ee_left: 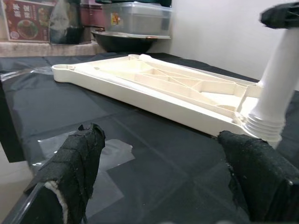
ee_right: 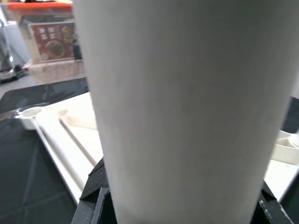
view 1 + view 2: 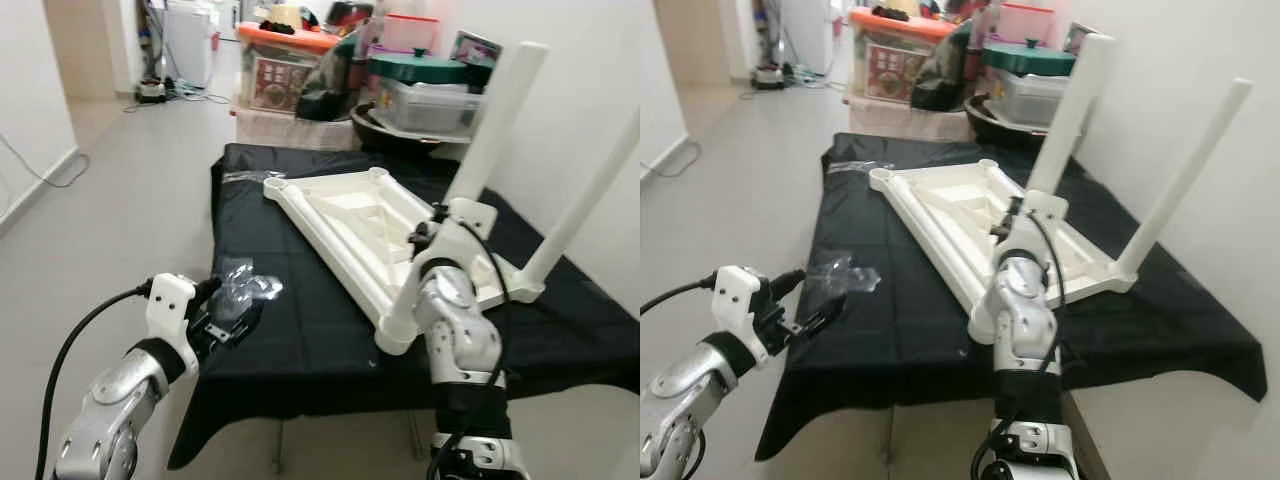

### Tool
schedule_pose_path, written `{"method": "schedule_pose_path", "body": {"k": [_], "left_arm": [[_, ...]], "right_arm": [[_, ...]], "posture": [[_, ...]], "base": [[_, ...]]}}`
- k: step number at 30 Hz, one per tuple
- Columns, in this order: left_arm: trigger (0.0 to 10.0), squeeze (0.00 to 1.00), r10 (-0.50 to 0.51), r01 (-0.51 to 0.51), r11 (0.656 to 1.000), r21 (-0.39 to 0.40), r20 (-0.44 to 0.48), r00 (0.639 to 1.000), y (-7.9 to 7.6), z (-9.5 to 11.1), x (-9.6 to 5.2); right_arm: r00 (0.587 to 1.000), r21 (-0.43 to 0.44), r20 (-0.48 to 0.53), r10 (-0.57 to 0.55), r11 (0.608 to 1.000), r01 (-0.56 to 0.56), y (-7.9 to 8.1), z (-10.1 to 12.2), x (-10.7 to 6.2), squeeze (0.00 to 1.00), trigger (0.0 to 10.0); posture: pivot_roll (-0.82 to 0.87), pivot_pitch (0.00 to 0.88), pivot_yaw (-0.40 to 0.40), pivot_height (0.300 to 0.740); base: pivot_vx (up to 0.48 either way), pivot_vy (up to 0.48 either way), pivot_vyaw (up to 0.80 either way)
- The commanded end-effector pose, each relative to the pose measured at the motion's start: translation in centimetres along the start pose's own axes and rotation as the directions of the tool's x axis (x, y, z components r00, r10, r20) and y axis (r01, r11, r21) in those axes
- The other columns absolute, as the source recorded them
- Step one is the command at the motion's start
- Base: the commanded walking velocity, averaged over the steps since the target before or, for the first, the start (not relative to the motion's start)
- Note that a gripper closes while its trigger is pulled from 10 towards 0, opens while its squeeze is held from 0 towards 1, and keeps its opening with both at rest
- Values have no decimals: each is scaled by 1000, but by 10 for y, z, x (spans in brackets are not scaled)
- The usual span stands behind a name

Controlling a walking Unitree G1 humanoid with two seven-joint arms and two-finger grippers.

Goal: Building children table

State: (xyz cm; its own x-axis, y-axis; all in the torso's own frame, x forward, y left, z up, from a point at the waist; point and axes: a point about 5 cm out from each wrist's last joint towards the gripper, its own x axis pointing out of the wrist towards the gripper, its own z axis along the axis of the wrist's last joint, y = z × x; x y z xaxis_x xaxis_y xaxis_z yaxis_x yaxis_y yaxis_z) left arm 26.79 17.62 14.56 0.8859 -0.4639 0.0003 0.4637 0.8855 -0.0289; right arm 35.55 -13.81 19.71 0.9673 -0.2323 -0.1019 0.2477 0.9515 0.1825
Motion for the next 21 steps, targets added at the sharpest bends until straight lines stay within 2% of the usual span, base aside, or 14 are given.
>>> {"method": "schedule_pose_path", "body": {"k": [1,2,3,5,6,10,11,12,13,14,15,17,18,21], "left_arm": [[10000,0,-3,3,1000,-4,-9,1000,-2,-3,1],[10000,0,-3,3,1000,-4,-9,1000,-2,-3,1],[10000,0,0,0,1000,-6,-7,1000,-2,-3,1],[10000,0,0,0,1000,-6,-7,1000,-2,-3,1],[10000,0,0,0,1000,-7,-7,1000,-1,-3,0],[10000,0,-2,2,1000,-7,-8,1000,-1,-3,-1],[10000,0,-5,5,1000,-9,-8,1000,-1,-3,0],[10000,0,-7,7,1000,-9,-8,1000,-1,-3,0],[10000,0,-9,9,1000,-10,-8,1000,-1,-3,0],[10000,0,-9,9,1000,-10,-8,1000,-1,-3,0],[10000,0,-11,11,1000,-10,-8,1000,-1,-3,2],[10000,0,-13,13,1000,-10,-8,1000,-1,-3,2],[10000,0,-13,13,1000,-10,-8,1000,-1,-3,2],[10000,0,-18,17,1000,-10,-8,1000,-1,-3,3]], "right_arm": [[982,61,-177,60,997,-50,4,-32,0,0,4078],[982,61,-177,60,997,-50,4,-32,0,0,4078],[980,70,-165,110,993,-100,9,-29,-2,0,10000],[980,70,-165,110,993,-100,9,-29,-2,0,10000],[977,75,-105,184,981,-177,3,-15,-3,1000,10000],[976,65,-63,208,977,-204,-3,-3,-4,1000,10000],[954,105,-30,299,950,-294,-4,9,-5,0,10000],[932,134,-5,363,924,-359,-4,17,-7,0,10000],[889,141,29,458,878,-457,-5,27,-9,0,10000],[889,141,29,458,878,-457,-5,27,-9,0,10000],[799,99,56,599,793,-602,-8,37,-12,0,10000],[749,29,44,662,748,-663,-14,39,-11,0,10000],[749,29,44,662,748,-663,-14,39,-11,0,10000],[659,-114,1,752,655,-747,-29,40,-2,0,10000]], "posture": [[105,0,-120,740],[105,0,-120,740],[106,0,-125,740],[106,0,-125,740],[98,0,-116,740],[98,0,-116,740],[90,0,-110,740],[90,0,-110,740],[86,0,-108,740],[86,0,-108,740],[80,0,-104,740],[82,0,-106,740],[82,0,-106,740],[86,0,-110,740]], "base": [[0,0,0],[0,0,0],[0,0,0],[0,0,0],[0,0,0],[0,0,0],[0,0,0],[0,0,0],[0,0,0],[0,0,0],[0,0,0],[0,0,0],[0,0,0],[0,0,0]]}}
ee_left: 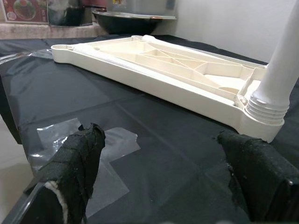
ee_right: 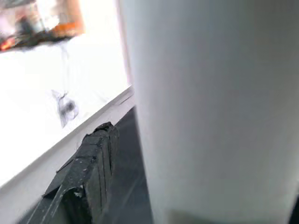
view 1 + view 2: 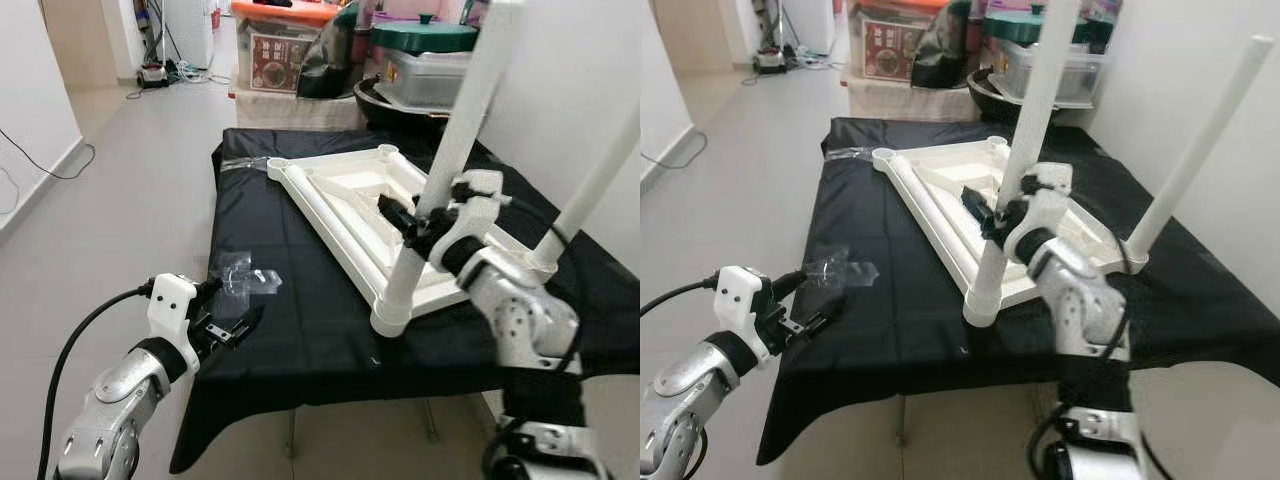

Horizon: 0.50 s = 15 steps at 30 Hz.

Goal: Building children table

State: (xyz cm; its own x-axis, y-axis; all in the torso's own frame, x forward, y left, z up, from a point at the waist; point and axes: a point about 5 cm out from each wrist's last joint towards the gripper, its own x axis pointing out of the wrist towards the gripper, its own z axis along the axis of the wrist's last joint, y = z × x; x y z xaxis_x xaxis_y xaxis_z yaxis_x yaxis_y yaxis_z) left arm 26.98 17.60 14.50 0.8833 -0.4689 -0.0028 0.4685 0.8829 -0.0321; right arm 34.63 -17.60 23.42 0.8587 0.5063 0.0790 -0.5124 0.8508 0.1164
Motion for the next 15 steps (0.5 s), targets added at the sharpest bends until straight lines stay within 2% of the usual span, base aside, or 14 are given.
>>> {"method": "schedule_pose_path", "body": {"k": [1,3,5,7,9,10,12,13,15], "left_arm": [[10000,0,-13,13,1000,-7,-4,1000,-2,-3,2],[10000,0,-16,16,1000,-5,-5,1000,-3,-3,3],[10000,0,-17,17,1000,-5,-5,1000,-3,-4,4],[10000,0,-14,14,1000,0,-3,1000,-2,-4,4],[10000,0,-12,12,1000,1,-3,1000,-2,-4,4],[10000,0,-12,12,1000,2,-3,1000,-3,-4,4],[10000,0,-11,11,1000,2,-3,1000,-3,-5,3],[10000,0,-11,11,1000,2,-3,1000,-3,-5,3],[10000,0,-11,11,1000,1,-2,1000,-4,-5,2]], "right_arm": [[993,-45,-29,111,993,-112,-6,-3,2,0,10000],[990,-83,-66,121,989,-126,-28,-4,1,0,10000],[990,-91,-76,120,988,-127,-33,-3,1,0,10000],[987,-175,-140,83,979,-107,-50,-4,3,0,10000],[984,-200,-151,91,972,-121,-53,-3,3,0,10000],[981,-211,-164,102,968,-136,-56,0,2,0,5804],[979,-217,-172,110,965,-146,-59,1,2,0,5804],[975,-218,-180,131,961,-169,-60,2,0,0,78],[968,-211,-188,167,956,-206,-63,3,-1,0,0]], "posture": [[82,0,-110,740],[87,0,-116,740],[87,0,-116,740],[101,0,-131,740],[101,0,-131,740],[106,0,-135,740],[107,0,-137,740],[108,0,-139,740],[108,0,-139,740]], "base": [[0,0,0],[0,0,0],[0,0,0],[0,0,0],[0,0,0],[0,0,0],[0,0,0],[0,0,0],[0,0,0]]}}
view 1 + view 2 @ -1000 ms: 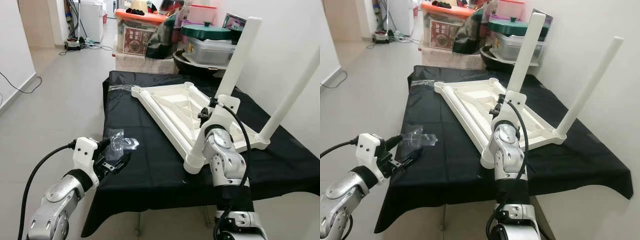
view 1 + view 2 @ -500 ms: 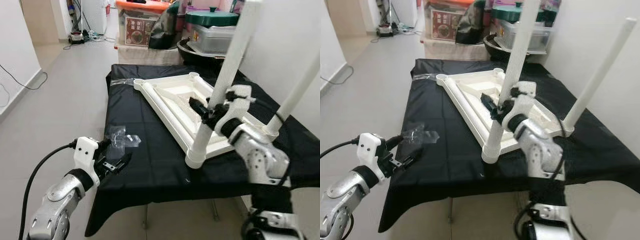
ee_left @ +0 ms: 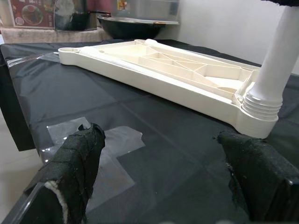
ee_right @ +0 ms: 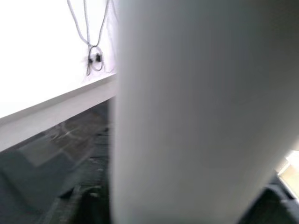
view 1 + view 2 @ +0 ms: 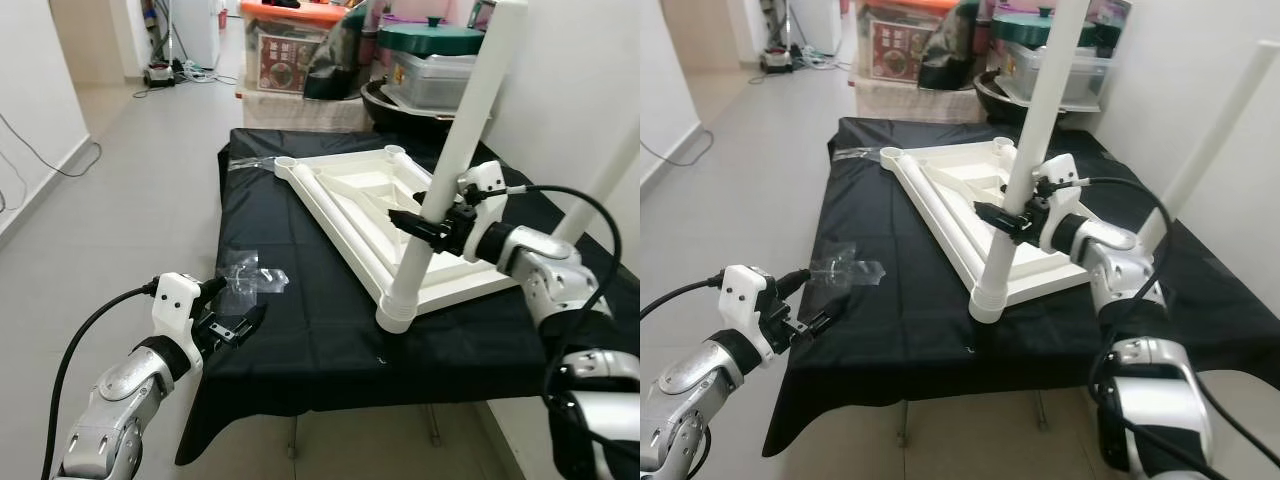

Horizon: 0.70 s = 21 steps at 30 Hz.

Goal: Building children table

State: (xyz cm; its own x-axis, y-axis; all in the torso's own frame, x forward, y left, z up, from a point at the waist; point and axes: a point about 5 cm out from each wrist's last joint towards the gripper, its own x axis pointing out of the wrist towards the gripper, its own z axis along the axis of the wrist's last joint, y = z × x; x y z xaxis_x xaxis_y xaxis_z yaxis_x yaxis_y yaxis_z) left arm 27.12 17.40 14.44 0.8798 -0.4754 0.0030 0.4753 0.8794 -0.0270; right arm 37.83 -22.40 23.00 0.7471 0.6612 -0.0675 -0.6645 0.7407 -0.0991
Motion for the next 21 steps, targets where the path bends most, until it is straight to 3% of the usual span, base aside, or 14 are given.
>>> {"method": "schedule_pose_path", "body": {"k": [1,3,6,7,8,9,10,11,13,16,17,18,20,21], "left_arm": [[10000,0,-3,3,1000,-6,-7,1000,-3,-4,0],[10000,0,-5,5,1000,-10,-3,1000,-4,-4,0],[10000,0,-6,6,1000,-11,-2,1000,-4,-4,0],[10000,0,-6,6,1000,-12,-2,1000,-4,-4,0],[10000,0,-5,5,1000,-12,-1,1000,-4,-4,-1],[10000,0,-5,5,1000,-12,-1,1000,-4,-4,-1],[10000,0,-5,5,1000,-13,-1,1000,-3,-3,-1],[10000,0,-4,4,1000,-13,-1,1000,-3,-3,-1],[10000,0,-2,2,1000,-12,-1,1000,-3,-3,-1],[10000,0,-2,2,1000,-12,-1,1000,-3,-3,-1],[10000,0,-2,2,1000,-13,-2,1000,-3,-3,-1],[10000,0,-2,2,1000,-13,-2,1000,-3,-3,-1],[10000,0,-3,3,1000,-23,-5,1000,-3,-4,0],[10000,0,-3,3,1000,-23,-5,1000,-3,-4,0]], "right_arm": [[1000,-2,-20,-3,1000,2,-6,-2,-6,0,0],[994,31,-9,-106,994,106,-11,-6,-4,0,0],[977,-8,-36,-211,978,211,-14,-12,-1,0,0],[902,60,-62,-426,901,430,-19,-19,2,0,0],[821,105,-102,-562,815,570,-22,-24,2,0,0],[821,105,-102,-562,815,570,-22,-24,2,0,0],[739,162,-151,-657,721,674,-16,-36,5,0,0],[660,183,-198,-725,634,751,-6,-48,6,0,0],[615,252,-277,-738,562,788,35,-69,17,0,0],[615,252,-277,-738,562,788,35,-69,17,0,0],[618,271,-292,-730,556,786,57,-73,24,0,0],[618,271,-292,-730,556,786,57,-73,24,0,0],[648,314,-257,-717,572,757,92,-58,49,0,0],[648,314,-257,-717,572,757,92,-58,49,0,0]], "posture": [[104,0,-141,740],[104,0,-142,740],[104,0,-142,740],[104,0,-143,740],[105,0,-141,740],[105,0,-141,740],[98,0,-137,740],[98,0,-137,740],[110,0,-138,740],[110,0,-138,740],[112,0,-129,740],[112,0,-129,740],[113,0,-124,740],[113,0,-124,740]], "base": [[0,0,0],[0,0,0],[0,0,0],[0,0,0],[0,0,0],[0,0,0],[0,0,0],[0,0,0],[0,0,0],[0,0,0],[0,0,0],[0,0,0],[0,0,0],[0,0,0]]}}
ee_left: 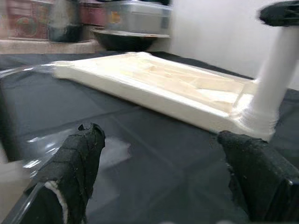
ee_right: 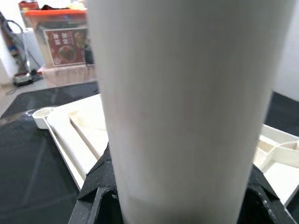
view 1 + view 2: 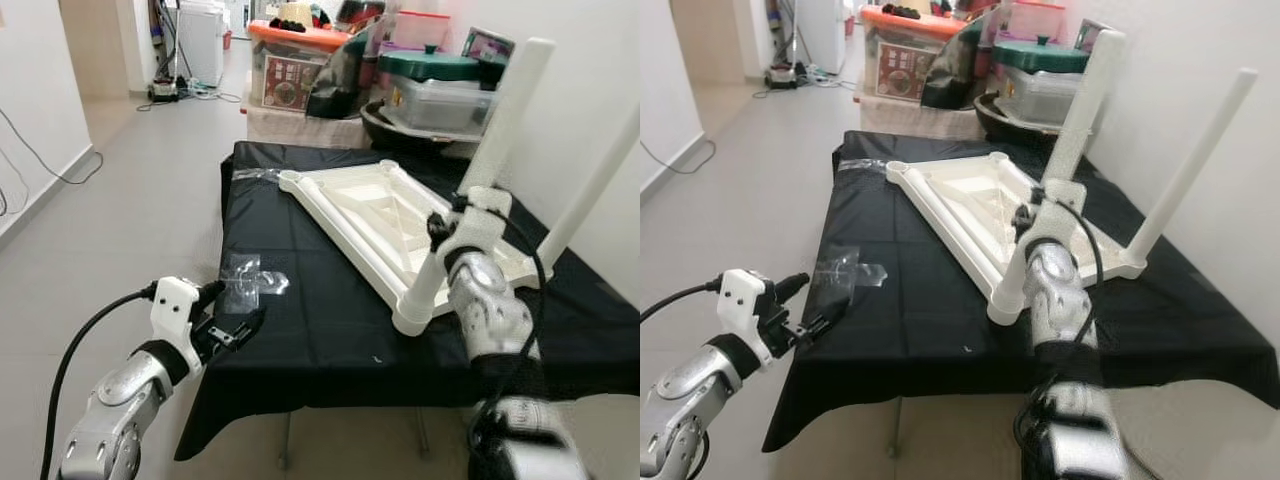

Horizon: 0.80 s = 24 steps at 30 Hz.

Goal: Building children table

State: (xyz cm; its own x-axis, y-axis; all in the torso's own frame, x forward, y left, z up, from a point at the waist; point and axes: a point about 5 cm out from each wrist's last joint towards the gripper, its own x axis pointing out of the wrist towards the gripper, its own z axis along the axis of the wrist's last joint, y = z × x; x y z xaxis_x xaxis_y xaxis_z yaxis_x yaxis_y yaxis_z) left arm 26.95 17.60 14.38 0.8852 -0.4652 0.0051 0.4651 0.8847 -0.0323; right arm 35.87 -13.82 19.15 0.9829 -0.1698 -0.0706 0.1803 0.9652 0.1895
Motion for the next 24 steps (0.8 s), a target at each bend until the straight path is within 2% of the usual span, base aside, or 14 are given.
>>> {"method": "schedule_pose_path", "body": {"k": [1,2,8,9,11,12,15,16,17,18,19,20,23,24], "left_arm": [[10000,0,-16,15,1000,-21,-9,1000,-4,-3,3],[10000,0,-16,15,1000,-27,-9,1000,-4,-3,3],[10000,0,-16,15,999,-32,-8,1000,-4,-3,2],[10000,0,-12,12,999,-35,-5,1000,-5,-3,2],[10000,0,-9,9,999,-34,-4,1000,-5,-3,2],[10000,0,-8,8,999,-35,-2,1000,-5,-3,2],[10000,0,-13,13,999,-37,1,1000,-6,-2,3],[10000,0,-13,13,999,-37,1,1000,-6,-2,3],[10000,0,-20,20,999,-39,2,1000,-6,-2,4],[10000,0,-20,20,999,-39,2,1000,-6,-2,4],[10000,0,-25,25,999,-40,4,1000,-7,-2,5],[10000,0,-25,25,999,-40,4,1000,-7,-2,5],[10000,0,-31,31,999,-41,4,1000,-8,-2,7],[10000,0,-31,31,999,-41,4,1000,-8,-2,7]], "right_arm": [[987,37,-156,44,999,-38,16,-29,-4,0,0],[982,16,-152,115,993,-114,27,-24,-1,0,10000],[972,4,-143,186,982,-187,34,-17,2,0,10000],[974,8,-113,196,980,-197,30,-9,3,1000,10000],[973,31,-79,216,976,-214,23,1,5,1000,10000],[955,46,-33,295,955,-293,18,15,6,0,10000],[841,47,48,539,840,-541,13,35,2,0,10000],[841,47,48,539,840,-541,13,35,2,0,10000],[762,-27,32,647,762,-647,5,35,0,0,10000],[762,-27,32,647,762,-647,5,35,0,0,10000],[690,-94,0,724,687,-721,-4,32,-2,0,10000],[690,-94,0,724,687,-721,-4,32,-2,0,10000],[540,-160,-121,833,521,-839,-23,28,0,0,10000],[540,-160,-121,833,521,-839,-23,28,0,0,10000]], "posture": [[113,0,-126,740],[114,0,-136,740],[114,0,-142,740],[117,0,-146,740],[116,0,-145,740],[115,0,-144,740],[106,0,-139,740],[106,0,-139,740],[102,0,-134,740],[102,0,-134,740],[107,0,-138,740],[107,0,-138,740],[107,0,-141,740],[107,0,-141,740]], "base": [[0,0,0],[0,0,0],[0,0,0],[0,0,0],[0,0,0],[0,0,0],[0,0,0],[0,0,0],[0,0,0],[0,0,0],[0,0,0],[0,0,0],[0,0,0],[0,0,0]]}}
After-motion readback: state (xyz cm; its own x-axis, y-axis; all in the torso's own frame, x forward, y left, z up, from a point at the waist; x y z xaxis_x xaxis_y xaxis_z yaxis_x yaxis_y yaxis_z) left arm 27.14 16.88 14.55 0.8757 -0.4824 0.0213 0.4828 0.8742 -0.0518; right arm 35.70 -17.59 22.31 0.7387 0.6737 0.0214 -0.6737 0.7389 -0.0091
